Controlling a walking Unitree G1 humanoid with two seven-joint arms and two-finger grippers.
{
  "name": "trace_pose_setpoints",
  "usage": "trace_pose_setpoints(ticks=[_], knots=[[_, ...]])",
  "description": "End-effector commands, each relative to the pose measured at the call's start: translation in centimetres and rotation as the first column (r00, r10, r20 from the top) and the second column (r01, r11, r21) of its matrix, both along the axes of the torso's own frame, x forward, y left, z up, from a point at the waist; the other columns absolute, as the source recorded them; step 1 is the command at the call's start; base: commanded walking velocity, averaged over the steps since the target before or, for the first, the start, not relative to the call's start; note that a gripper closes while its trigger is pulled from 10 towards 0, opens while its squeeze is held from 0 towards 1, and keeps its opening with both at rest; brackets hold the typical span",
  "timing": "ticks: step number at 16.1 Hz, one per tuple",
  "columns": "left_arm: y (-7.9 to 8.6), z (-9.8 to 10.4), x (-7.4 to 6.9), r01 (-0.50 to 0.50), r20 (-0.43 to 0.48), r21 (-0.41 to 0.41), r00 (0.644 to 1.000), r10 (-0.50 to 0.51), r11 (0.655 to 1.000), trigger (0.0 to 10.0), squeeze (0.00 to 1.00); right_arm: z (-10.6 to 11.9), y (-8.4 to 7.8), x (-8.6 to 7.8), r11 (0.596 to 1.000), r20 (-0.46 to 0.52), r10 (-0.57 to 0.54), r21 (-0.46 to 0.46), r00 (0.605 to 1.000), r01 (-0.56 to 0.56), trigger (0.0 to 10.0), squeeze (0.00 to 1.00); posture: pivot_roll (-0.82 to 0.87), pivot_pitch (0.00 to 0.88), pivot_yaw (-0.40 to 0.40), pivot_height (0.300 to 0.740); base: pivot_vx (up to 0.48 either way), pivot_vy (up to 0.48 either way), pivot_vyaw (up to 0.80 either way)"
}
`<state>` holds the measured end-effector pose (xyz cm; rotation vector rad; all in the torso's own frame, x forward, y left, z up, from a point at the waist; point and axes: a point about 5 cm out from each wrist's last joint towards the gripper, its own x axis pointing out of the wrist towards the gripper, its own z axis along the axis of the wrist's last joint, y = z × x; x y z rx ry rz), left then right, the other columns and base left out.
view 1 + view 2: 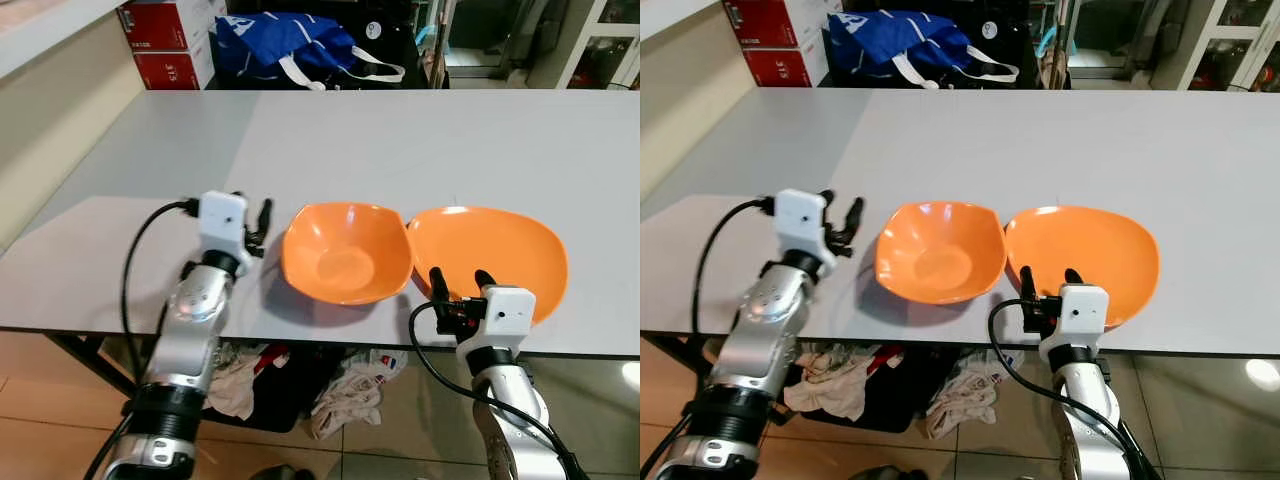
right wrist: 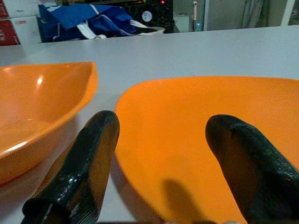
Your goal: Setting the table
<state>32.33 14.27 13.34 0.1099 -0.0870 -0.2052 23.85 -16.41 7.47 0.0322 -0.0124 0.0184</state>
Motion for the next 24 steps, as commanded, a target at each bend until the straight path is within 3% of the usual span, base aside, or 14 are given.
trace_pose_setpoints(ticks=[1,11,17,21,22,24], knots=[[-0.3,0.1,0.2,0.021,-0.018,-0.006,1.0,-0.021,1.0,10.0,0.0,0.1,-0.2,0.1,1.0,0.009,-0.004,0.004,1.0,0.004,10.0,0.0,-0.05,0.0,0.072,0.74,-0.255,0.0,0.0],[-0.9,0.4,0.7,0.028,-0.021,0.003,0.999,-0.028,1.0,10.0,0.0,-0.2,-0.6,-0.4,1.0,-0.007,-0.013,-0.006,1.0,0.013,10.0,0.0,-0.06,0.0,0.069,0.74,-0.279,0.0,0.0],[-1.2,0.1,1.0,0.052,-0.046,0.004,0.998,-0.051,0.999,10.0,0.0,-0.3,-0.6,-0.1,1.0,-0.01,-0.011,-0.008,1.0,0.011,10.0,0.0,-0.06,0.0,0.075,0.74,0.0,0.0,0.0],[-1.2,-3.6,1.4,0.019,-0.223,-0.005,0.975,-0.019,1.0,10.0,0.0,-1.1,-0.6,1.4,1.0,-0.042,0.019,0.017,0.999,-0.019,10.0,0.0,-0.06,0.0,0.081,0.74,0.0,0.0,0.0],[-0.6,-6.1,1.2,-0.023,-0.305,0.02,0.952,0.028,1.0,10.0,0.0,-2.8,-0.7,2.2,0.999,-0.109,0.023,0.042,0.994,-0.019,10.0,0.0,-0.07,0.0,0.083,0.74,0.0,0.0,0.0],[-0.3,-7.9,0.6,-0.025,-0.371,0.038,0.928,0.037,0.999,10.0,0.0,-4.6,-0.8,2.7,0.998,-0.191,0.028,0.057,0.981,-0.017,10.0,0.0,-0.07,0.0,0.076,0.74,0.0,0.0,0.0]])
